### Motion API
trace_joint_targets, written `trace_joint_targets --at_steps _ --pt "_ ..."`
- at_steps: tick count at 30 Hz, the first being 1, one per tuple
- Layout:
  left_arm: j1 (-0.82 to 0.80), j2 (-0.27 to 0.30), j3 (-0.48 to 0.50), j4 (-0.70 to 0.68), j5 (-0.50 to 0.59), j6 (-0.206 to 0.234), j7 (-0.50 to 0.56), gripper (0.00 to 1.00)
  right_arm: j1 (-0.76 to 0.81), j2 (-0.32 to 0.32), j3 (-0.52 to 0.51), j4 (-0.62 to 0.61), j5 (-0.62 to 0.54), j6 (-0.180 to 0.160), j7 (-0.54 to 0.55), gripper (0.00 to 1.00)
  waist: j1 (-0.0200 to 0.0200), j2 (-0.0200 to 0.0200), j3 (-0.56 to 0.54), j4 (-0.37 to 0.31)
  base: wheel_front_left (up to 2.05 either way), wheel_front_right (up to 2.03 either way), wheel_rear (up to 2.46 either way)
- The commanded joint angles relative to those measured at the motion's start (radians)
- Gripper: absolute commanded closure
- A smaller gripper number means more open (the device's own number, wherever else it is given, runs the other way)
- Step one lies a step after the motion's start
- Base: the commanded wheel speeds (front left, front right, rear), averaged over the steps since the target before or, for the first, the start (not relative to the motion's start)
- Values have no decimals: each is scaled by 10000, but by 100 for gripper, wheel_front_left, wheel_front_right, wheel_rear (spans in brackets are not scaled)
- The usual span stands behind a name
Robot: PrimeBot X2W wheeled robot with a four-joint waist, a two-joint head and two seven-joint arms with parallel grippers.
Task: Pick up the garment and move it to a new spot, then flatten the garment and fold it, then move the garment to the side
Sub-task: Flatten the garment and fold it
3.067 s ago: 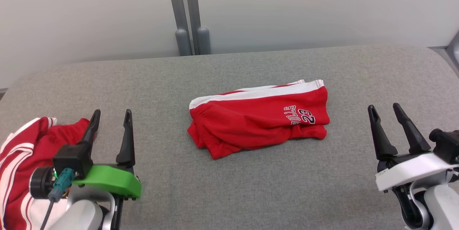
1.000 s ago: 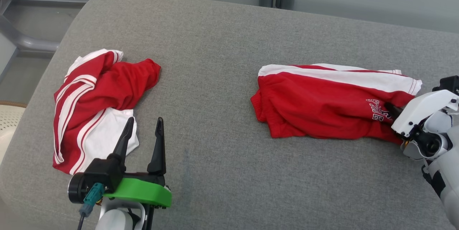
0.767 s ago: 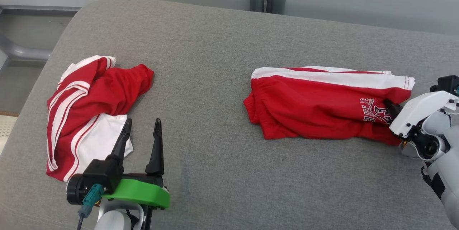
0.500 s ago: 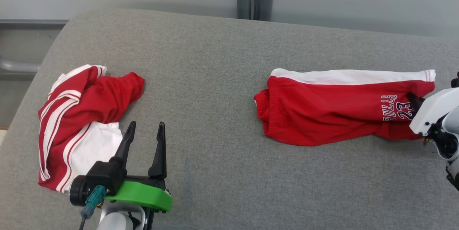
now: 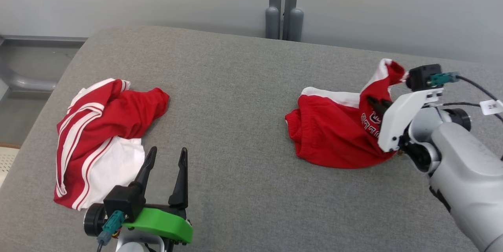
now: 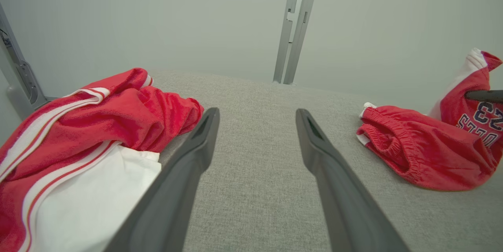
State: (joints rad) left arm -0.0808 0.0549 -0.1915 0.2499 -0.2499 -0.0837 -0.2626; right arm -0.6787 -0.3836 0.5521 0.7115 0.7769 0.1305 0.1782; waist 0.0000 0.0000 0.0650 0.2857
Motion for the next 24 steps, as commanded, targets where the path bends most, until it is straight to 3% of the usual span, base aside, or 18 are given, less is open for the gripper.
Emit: trace_joint_targets --at_steps 1,15,16,17,24 --pt "93 2 10 18 -28 -22 -32 0 -60 234 193 -65 -116 4 117 100 0 0 -126 214 0 0 0" --pt "-122 -33 -186 153 -178 -3 -33 0 -616 1542 994 1277 -437 4 122 100 0 0 113 936 0 0 0" --pt "-134 -34 -194 164 -186 4 -33 0 -654 1585 1029 1355 -453 4 64 87 0 0 113 945 0 0 0" --pt "-149 -35 -194 182 -198 23 -33 0 -705 1654 1042 1416 -418 4 -59 0 0 0 104 944 0 0 0" --pt "21 -38 -59 184 -244 106 -33 0 -526 1834 1337 925 86 4 -790 0 0 0 -236 445 0 0 0"
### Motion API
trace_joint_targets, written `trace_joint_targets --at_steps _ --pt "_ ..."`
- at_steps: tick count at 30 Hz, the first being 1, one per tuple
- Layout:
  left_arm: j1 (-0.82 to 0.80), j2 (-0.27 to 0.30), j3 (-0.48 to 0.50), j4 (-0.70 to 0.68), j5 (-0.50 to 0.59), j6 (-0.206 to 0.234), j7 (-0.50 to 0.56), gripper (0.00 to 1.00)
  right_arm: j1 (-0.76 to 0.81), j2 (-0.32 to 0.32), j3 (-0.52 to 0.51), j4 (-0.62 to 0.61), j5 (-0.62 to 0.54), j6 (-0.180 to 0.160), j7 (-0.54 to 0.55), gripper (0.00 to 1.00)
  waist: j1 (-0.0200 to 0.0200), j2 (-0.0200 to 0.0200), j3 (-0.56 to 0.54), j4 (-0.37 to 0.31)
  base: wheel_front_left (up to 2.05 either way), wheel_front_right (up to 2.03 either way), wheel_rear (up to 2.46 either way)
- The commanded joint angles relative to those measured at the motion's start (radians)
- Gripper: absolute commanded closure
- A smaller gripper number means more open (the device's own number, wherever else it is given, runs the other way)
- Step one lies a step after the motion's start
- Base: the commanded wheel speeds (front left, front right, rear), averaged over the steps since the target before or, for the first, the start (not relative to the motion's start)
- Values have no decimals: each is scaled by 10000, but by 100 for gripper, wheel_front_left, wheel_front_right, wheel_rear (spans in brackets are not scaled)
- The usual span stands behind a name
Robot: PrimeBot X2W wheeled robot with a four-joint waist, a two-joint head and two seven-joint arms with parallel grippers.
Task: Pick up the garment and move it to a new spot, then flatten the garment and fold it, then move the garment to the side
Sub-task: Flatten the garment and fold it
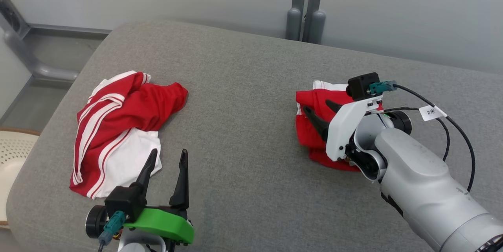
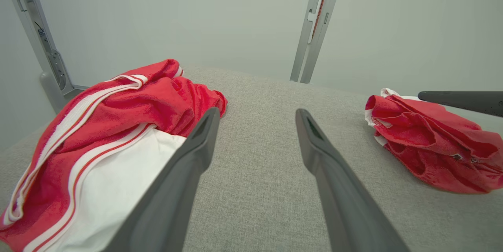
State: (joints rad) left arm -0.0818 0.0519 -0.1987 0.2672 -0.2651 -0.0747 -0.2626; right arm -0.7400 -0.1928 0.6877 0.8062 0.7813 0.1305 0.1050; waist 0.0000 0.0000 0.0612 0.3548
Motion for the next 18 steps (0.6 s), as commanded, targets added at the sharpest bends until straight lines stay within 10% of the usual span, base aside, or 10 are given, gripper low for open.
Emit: trace_joint_targets --at_steps 1,18 --pt "72 -8 48 -4 -89 24 -33 0 151 -153 12 -238 134 3 -249 0 0 0 -266 -363 0 0 0" --pt "533 220 861 -843 233 214 -20 0 2089 -2365 -1944 -3052 -1227 4 -3656 0 0 0 -812 -2310 0 0 0"
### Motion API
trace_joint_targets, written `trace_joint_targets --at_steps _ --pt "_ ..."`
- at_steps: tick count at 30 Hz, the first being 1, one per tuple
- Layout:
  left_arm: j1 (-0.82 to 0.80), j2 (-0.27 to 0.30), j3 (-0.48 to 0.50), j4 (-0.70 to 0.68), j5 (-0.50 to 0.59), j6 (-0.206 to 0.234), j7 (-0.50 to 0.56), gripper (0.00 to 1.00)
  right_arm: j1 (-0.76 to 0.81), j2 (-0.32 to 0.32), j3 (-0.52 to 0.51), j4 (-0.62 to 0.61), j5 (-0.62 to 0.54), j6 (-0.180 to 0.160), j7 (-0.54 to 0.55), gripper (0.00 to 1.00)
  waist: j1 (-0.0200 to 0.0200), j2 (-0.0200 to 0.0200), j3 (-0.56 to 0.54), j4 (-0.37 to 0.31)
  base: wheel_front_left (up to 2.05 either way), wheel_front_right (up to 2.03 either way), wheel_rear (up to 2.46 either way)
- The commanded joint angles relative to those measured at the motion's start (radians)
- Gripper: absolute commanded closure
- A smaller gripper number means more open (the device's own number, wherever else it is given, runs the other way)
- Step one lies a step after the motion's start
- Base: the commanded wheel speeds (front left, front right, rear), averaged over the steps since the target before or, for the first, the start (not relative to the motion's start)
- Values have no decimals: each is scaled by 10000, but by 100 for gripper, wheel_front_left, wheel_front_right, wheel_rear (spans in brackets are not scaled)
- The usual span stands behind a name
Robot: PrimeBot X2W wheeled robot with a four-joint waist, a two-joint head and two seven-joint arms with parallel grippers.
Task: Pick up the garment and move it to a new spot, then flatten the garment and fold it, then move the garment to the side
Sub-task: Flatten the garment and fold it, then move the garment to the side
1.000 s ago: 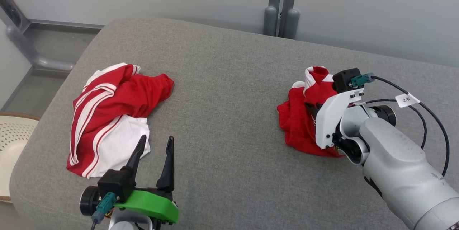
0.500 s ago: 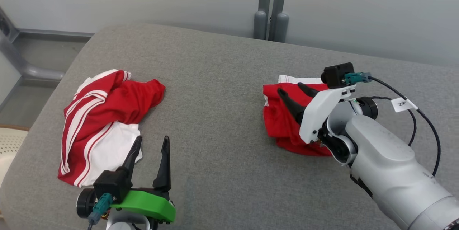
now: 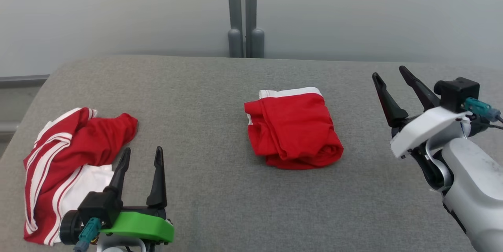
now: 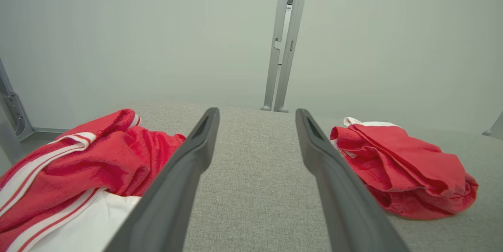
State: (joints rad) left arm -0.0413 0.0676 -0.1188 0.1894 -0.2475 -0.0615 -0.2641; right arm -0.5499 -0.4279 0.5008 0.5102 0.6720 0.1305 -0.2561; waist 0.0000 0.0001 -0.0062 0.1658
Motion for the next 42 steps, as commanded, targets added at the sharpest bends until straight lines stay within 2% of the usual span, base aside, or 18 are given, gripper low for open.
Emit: trace_joint_targets --at_steps 1,4,10,16,21,32,37,42 --pt "153 76 129 -132 80 103 -5 0 368 -28 -326 -242 -362 4 -81 0 0 -1 -137 -511 0 0 0" --pt "212 67 283 -323 197 106 -5 0 1175 199 -1513 -1097 -1117 4 -86 0 0 -1 -130 -729 0 0 0" --pt "458 47 430 -499 563 75 -5 0 3016 989 -3227 -2452 -2439 3 -88 0 0 -1 -218 -951 0 0 0" --pt "618 6 587 -536 978 18 -5 0 4270 1769 -4183 -3009 -3160 3 -90 0 0 -1 -293 -941 0 0 0" --pt "664 -24 662 -425 1071 -56 -5 0 4575 2002 -4393 -3055 -3408 3 -91 0 0 -1 -272 -950 0 0 0" --pt "581 -93 697 -281 1177 -164 -5 0 4605 2067 -4495 -2872 -3435 4 -92 0 0 -1 -230 -866 0 0 0" --pt "461 -120 616 -301 1178 -238 -5 0 3825 2014 -3786 -1936 -2541 4 225 0 0 -1 -163 -663 0 0 0" --pt "283 -121 261 -168 1270 -385 -5 0 2674 1858 -2887 -1087 -1853 4 1142 0 0 -1 -95 -158 0 0 0"
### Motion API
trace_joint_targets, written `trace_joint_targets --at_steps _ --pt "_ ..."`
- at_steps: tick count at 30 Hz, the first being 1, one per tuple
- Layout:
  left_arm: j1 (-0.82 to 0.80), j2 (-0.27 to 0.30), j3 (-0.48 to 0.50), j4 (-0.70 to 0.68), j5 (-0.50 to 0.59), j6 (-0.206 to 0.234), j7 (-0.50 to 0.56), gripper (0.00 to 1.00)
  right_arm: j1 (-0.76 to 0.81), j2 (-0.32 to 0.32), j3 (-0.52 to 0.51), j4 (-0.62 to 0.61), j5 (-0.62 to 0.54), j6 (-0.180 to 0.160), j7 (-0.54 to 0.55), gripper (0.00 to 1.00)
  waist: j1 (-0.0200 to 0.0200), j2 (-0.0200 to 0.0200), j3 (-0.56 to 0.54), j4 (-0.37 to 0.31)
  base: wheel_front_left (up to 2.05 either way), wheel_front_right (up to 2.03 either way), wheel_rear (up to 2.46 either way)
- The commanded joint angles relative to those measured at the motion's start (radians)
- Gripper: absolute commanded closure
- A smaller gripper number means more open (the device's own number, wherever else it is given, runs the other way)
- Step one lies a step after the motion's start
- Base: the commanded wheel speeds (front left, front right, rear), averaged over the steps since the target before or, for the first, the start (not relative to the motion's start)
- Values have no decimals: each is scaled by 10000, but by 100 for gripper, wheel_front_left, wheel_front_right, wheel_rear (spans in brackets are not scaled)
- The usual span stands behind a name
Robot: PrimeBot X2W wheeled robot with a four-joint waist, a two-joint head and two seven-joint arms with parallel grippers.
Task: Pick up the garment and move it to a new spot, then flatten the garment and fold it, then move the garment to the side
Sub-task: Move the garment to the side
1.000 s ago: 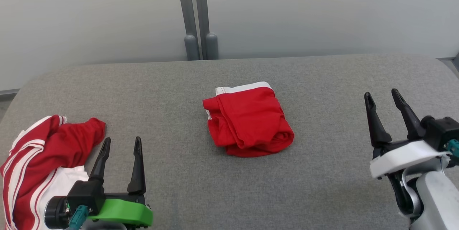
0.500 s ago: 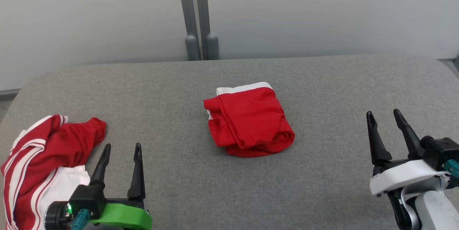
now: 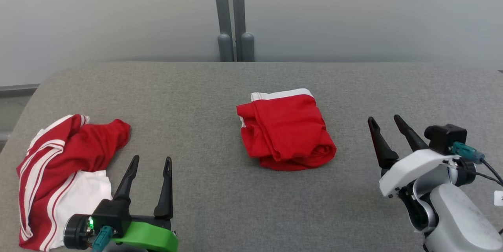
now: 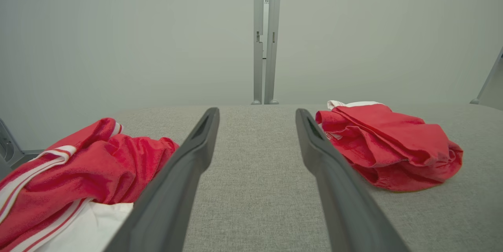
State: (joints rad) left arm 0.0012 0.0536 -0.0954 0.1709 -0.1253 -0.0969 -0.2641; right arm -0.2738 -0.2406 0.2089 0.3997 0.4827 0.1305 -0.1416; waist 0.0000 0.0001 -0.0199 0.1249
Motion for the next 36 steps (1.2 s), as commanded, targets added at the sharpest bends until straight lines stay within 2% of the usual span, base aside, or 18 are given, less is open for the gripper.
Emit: trace_joint_targets --at_steps 1,8,13,18,23,29,30,31,32,33,36 --pt "-156 27 -15 21 32 -59 -3 0 -327 4 78 132 193 4 96 0 0 -1 46 365 0 0 0" --pt "-325 34 -354 -109 47 -151 -5 0 -1701 258 -85 1914 1104 6 1791 0 0 -1 342 1483 0 0 0" --pt "-470 9 -610 -178 -81 -138 -5 0 -2695 170 -389 3218 1490 4 2878 0 0 -1 740 2246 0 0 0" --pt "-612 -15 -845 -111 -232 -72 -3 0 -3451 -156 -543 4496 1481 4 3464 0 0 -1 1107 2934 0 0 0" --pt "-691 -27 -938 -147 -362 25 -5 0 -3949 -139 -666 5728 1632 4 4450 0 0 -1 1367 3310 0 0 0" --pt "-704 -33 -984 -186 -359 121 -5 0 -4044 -125 -542 6548 1833 3 5338 0 0 -1 1441 3340 0 0 0" --pt "-706 -33 -985 -180 -368 133 -5 0 -4041 -91 -515 6612 1836 3 5362 30 0 -1 1446 3318 0 0 0" --pt "-727 -34 -991 -175 -381 137 -5 0 -4070 -79 -487 6623 1847 3 5277 68 0 -1 1457 3279 0 0 0" --pt "-745 -35 -993 -178 -400 141 -5 0 -4086 -90 -464 6624 1841 3 5196 96 0 -1 1463 3244 0 0 0" --pt "-761 -35 -1004 -175 -406 145 -3 0 -4089 -102 -417 6629 1841 3 5136 100 0 -1 1467 3194 0 0 0" --pt "-796 -35 -1029 -180 -393 153 -5 0 -4095 -87 -295 6411 1902 4 4724 100 0 -1 1435 3021 0 0 0"
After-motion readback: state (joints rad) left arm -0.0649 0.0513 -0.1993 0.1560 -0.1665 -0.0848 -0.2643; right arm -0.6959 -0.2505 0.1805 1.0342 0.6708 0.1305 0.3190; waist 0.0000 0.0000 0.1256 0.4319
